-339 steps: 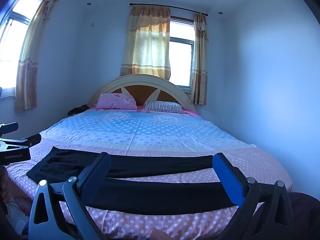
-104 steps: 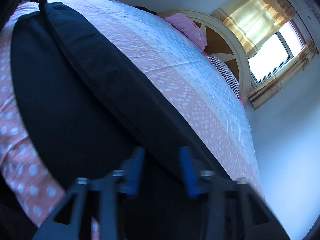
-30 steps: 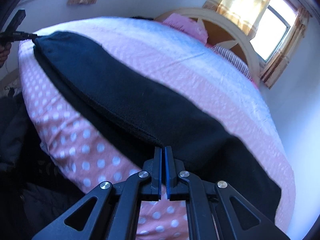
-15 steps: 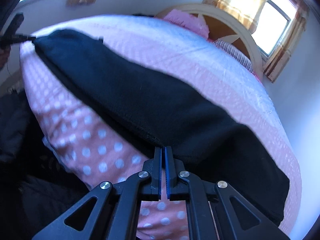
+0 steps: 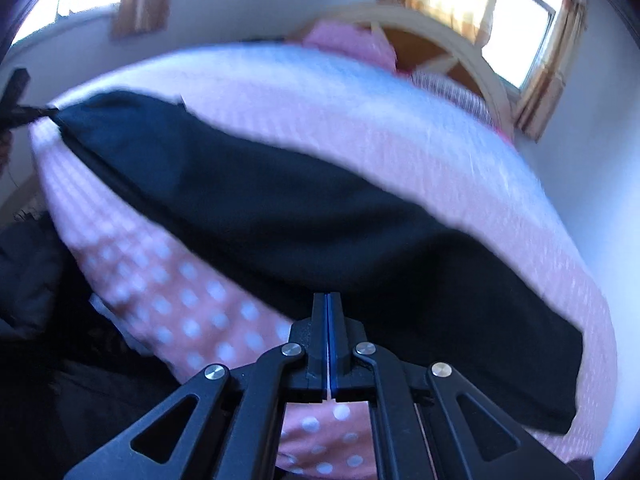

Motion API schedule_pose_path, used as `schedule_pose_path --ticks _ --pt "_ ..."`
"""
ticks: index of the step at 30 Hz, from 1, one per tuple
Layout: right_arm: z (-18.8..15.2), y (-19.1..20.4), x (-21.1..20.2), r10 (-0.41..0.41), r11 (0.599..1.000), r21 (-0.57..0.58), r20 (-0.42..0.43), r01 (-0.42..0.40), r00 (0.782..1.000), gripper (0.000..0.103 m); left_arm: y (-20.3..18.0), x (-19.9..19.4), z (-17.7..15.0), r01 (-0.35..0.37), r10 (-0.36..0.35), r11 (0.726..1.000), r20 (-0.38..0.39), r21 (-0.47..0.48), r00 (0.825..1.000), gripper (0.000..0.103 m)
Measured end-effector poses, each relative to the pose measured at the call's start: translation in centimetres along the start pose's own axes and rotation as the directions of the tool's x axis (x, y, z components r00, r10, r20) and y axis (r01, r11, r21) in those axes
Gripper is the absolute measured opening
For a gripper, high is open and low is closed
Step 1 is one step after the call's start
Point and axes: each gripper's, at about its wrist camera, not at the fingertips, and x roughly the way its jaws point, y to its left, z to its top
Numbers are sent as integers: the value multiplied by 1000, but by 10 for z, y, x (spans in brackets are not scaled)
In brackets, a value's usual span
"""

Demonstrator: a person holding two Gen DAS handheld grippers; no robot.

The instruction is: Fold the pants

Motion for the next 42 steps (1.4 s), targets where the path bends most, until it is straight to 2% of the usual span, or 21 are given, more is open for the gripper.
schedule_pose_path --ticks 1,3,5,7,8,11,12,13,15,17,19,21,22,23,24,27,32,37,40,42 --pt "-5 -1 8 11 1000 -3 -30 -11 999 0 4 2 -3 -18 18 1000 -10 -4 1000 4" --pt "-6 1 3 -5 1000 -13 3 5 1000 0 13 -2 -4 -29 29 999 4 -31 1000 4" --pt "0 7 -9 -43 998 -42 47 45 998 9 22 -8 -2 -47 49 997 14 -65 999 4" --pt "7 20 -19 -47 995 -87 85 54 995 63 27 -12 -1 -36 39 995 35 -89 999 5" --pt "14 30 -24 -17 994 -109 104 29 994 66 26 -12 0 -34 37 995 38 -90 999 5" --pt "38 66 -29 44 986 -168 158 -17 986 66 17 -5 2 -29 31 997 25 -66 999 15" --pt "43 75 -27 58 982 -185 159 -28 986 65 13 -2 2 -18 19 998 18 -54 1000 16" --pt "52 89 -24 84 976 -213 164 -48 983 60 8 2 3 -22 22 999 15 -38 1000 16" --pt "64 114 -15 136 960 -263 158 -91 978 51 2 9 4 -12 12 1000 3 -27 1000 25" --pt "73 135 -1 144 948 -305 141 -95 980 45 -3 14 6 -7 7 1000 -1 -19 1000 41" --pt "77 145 11 171 936 -331 122 -123 978 44 -7 17 5 -7 7 1000 0 -2 1000 41" --pt "76 155 20 177 929 -347 103 -131 979 41 -12 21 4 -27 27 999 -7 30 1000 41" --pt "77 158 25 170 926 -357 95 -126 981 23 -14 22 5 -43 43 998 -6 44 999 31" --pt "77 159 29 159 923 -365 87 -117 983 11 -14 22 5 -69 69 996 -4 57 998 13" --pt "78 159 30 149 924 -365 85 -109 985 3 -13 21 5 -77 77 995 -4 60 997 12" --pt "82 149 21 170 926 -354 91 -127 981 2 -13 9 10 -67 66 995 12 73 998 6" --pt "81 147 -14 185 924 -359 128 -128 974 2 -18 -5 13 -41 42 993 -5 109 999 6" --pt "62 160 18 177 910 -388 41 -147 983 2 -1 11 0 -36 40 997 -60 66 997 7" --pt "58 156 15 190 915 -370 42 -161 981 2 6 5 1 -6 8 999 -47 35 999 7" --pt "61 151 11 196 917 -362 47 -166 979 2 4 4 0 -14 16 999 -50 50 999 7"
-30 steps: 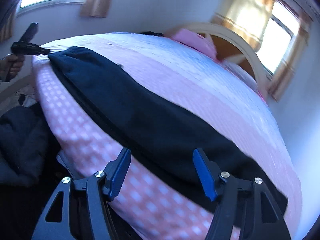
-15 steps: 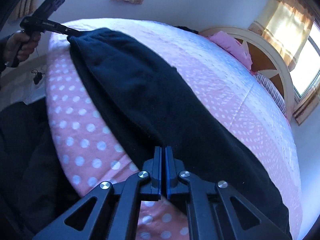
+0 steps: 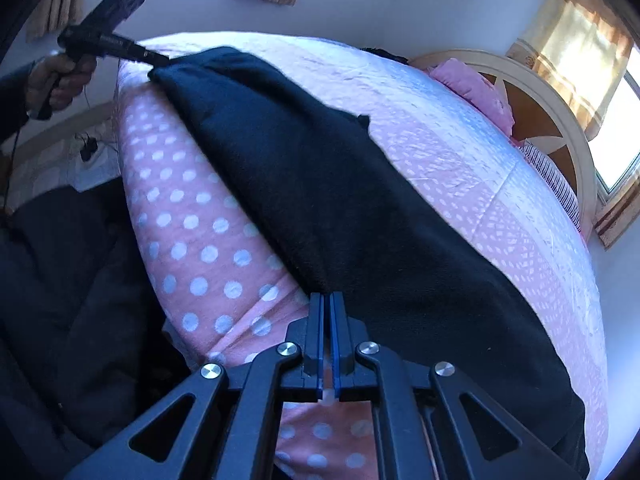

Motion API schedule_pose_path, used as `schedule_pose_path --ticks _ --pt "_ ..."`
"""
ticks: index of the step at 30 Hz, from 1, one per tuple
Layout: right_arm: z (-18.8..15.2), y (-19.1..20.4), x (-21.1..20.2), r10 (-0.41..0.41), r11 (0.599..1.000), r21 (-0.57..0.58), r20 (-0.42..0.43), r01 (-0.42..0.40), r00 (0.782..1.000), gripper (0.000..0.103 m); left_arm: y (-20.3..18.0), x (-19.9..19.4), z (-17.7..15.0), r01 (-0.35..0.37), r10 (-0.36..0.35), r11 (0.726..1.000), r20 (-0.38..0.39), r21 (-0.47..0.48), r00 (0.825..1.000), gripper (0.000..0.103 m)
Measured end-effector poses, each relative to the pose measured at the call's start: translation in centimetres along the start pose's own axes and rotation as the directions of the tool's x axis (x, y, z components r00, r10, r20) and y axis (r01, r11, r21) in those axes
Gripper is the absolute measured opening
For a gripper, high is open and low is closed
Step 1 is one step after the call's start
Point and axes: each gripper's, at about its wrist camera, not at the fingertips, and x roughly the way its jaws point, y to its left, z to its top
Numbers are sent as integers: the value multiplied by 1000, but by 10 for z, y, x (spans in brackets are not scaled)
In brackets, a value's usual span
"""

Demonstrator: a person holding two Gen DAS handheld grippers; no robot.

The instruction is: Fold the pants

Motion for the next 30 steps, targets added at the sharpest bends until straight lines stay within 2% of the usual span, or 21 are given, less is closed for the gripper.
schedule_pose_path --ticks 4,5,6,9,12,15,17,18,20,21,22,23,25,26,27,28,30 --pt "-1 4 10 12 999 -47 -33 -13 999 3 5 -2 0 -29 29 999 1 -24 1000 26" --pt "1 2 8 24 999 -42 -37 -26 999 4 6 -7 2 -55 55 998 14 -24 998 29" --pt "5 -4 5 66 997 -22 -47 -67 997 9 7 -14 4 -105 106 994 35 -20 994 31" --pt "17 -30 -14 116 993 35 1 -116 993 45 4 -37 13 -173 173 985 121 -11 977 42" --pt "37 -63 -28 153 977 136 71 -162 986 46 -17 -44 23 -153 147 988 189 16 971 44" --pt "65 -96 -21 187 942 259 129 -216 974 46 -66 -20 29 -68 48 991 163 114 985 44" --pt "86 -123 7 248 869 404 141 -284 959 46 -95 3 28 -6 -13 984 109 178 994 44" --pt "91 -129 17 258 846 442 149 -298 954 46 -108 13 26 18 -36 979 86 202 996 44" --pt "102 -142 46 307 772 533 164 -346 938 46 -134 38 20 82 -91 966 28 244 995 44" --pt "108 -145 68 368 705 594 159 -386 916 46 -145 51 17 110 -114 960 1 258 993 44" --pt "111 -146 84 415 660 627 154 -414 897 46 -151 60 14 133 -133 955 -21 263 991 44" --pt "115 -144 101 450 624 651 151 -431 880 46 -155 67 11 152 -145 952 -44 268 988 44" --pt "119 -137 129 495 577 688 133 -439 859 46 -161 80 2 179 -156 944 -101 277 982 44" --pt "119 -133 144 533 537 712 130 -453 836 45 -164 84 -3 190 -158 944 -135 272 978 44" --pt "120 -131 154 557 509 726 130 -462 820 32 -162 89 -7 190 -152 946 -161 264 975 44" --pt "120 -127 159 562 507 731 122 -457 818 3 -160 89 -9 196 -157 946 -164 259 974 44" --pt "127 -123 160 543 528 722 117 -447 831 4 -156 87 -7 211 -172 946 -172 245 970 44"
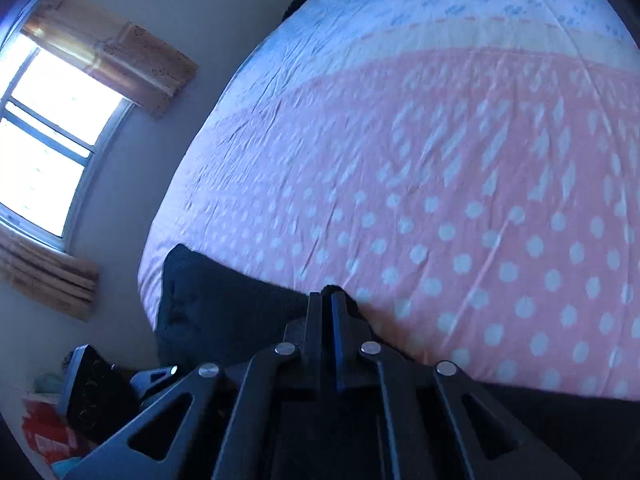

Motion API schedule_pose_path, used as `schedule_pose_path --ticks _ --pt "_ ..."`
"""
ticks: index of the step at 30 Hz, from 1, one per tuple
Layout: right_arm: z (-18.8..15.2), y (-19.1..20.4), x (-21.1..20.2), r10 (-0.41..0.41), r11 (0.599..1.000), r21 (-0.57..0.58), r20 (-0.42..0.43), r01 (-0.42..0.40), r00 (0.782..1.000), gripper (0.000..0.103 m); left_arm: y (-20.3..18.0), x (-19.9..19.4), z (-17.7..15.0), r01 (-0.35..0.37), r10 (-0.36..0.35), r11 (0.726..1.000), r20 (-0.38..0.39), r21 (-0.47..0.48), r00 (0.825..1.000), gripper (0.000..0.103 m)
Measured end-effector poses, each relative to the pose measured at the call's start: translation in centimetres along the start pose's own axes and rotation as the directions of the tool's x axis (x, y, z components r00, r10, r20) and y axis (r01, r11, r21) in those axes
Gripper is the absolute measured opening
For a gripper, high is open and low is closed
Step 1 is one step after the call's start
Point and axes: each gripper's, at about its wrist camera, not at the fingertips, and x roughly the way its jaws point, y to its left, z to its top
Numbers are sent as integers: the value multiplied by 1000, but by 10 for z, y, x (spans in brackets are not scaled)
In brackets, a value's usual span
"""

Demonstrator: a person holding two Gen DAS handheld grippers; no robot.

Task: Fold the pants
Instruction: 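Open the left gripper while the right gripper opens, releasing the folded pants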

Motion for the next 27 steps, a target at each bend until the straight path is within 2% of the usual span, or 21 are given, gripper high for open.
schedule_pose_path --ticks 3,5,9,12,14,15,16,17,18,21,24,27 --pt "3 19 -13 -46 997 -58 98 52 994 3 0 0 -1 14 -14 1000 -11 -2 1000 44" --pt "8 20 -13 -92 993 -64 138 102 986 3 -8 1 -5 -13 13 999 -4 40 1000 45" --pt "6 9 20 -202 976 -66 89 208 975 3 -14 5 -7 -62 61 993 8 99 998 47" --pt "0 15 21 -193 974 -99 122 205 974 4 -14 5 -5 -62 61 994 15 95 998 48" --pt "-5 17 7 -145 983 -94 136 159 980 8 -12 2 -4 -56 54 996 22 71 998 50" --pt "-8 15 -5 -136 984 -91 146 150 980 18 -14 0 -2 -53 51 997 27 63 998 51" --pt "-12 11 -23 -133 985 -88 167 149 977 34 -16 -1 0 -53 51 996 33 66 998 57" --pt "-17 6 -39 -130 985 -84 184 148 974 42 -18 -2 0 -57 54 996 37 72 998 61" --pt "-24 -2 -58 -130 986 -76 205 148 970 46 -26 -3 2 -65 61 993 46 94 997 62" --pt "-51 -30 -116 -147 986 -43 251 162 957 46 -41 4 8 -60 54 987 45 147 998 62" --pt "-88 -67 -185 -258 965 34 300 260 919 46 -67 18 13 -72 68 970 27 232 997 62" --pt "-128 -108 -249 -336 941 171 338 294 879 46 -93 36 21 -65 66 948 7 311 998 61"
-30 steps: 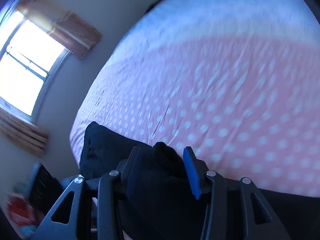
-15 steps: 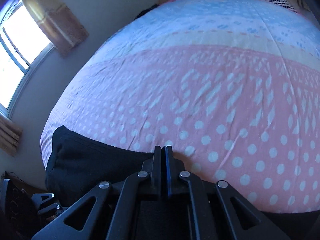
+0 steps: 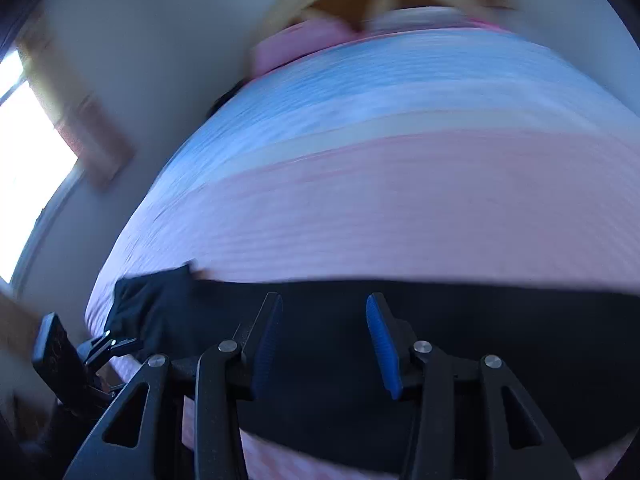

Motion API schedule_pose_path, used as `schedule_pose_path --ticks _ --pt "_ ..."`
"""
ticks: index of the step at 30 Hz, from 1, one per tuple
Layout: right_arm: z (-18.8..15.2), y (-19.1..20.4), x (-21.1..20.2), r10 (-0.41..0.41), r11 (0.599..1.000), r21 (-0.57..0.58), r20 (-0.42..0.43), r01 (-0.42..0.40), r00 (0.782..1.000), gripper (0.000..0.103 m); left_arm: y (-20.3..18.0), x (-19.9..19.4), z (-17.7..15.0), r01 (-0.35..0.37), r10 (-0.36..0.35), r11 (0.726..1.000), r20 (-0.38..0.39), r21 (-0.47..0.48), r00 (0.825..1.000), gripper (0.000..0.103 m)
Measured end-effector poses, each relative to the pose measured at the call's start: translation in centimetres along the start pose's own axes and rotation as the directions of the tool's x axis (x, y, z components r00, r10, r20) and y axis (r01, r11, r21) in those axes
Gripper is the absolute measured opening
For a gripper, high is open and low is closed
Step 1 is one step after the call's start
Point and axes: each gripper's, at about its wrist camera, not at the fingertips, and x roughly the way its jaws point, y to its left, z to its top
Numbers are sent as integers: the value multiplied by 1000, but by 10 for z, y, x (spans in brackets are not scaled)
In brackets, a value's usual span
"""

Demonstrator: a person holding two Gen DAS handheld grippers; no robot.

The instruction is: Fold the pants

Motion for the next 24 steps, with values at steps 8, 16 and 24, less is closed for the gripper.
schedule_pose_path --ticks 8,16,24 --pt "-68 -165 -123 -253 876 446 96 186 963 46 -62 51 49 97 -94 981 -26 168 995 57" --pt "-108 -227 -142 -226 802 585 112 120 968 46 -112 94 72 110 -83 949 -102 296 991 55" --pt "-117 -244 -132 -224 782 615 120 105 967 46 -121 117 79 103 -59 947 -150 304 987 18"
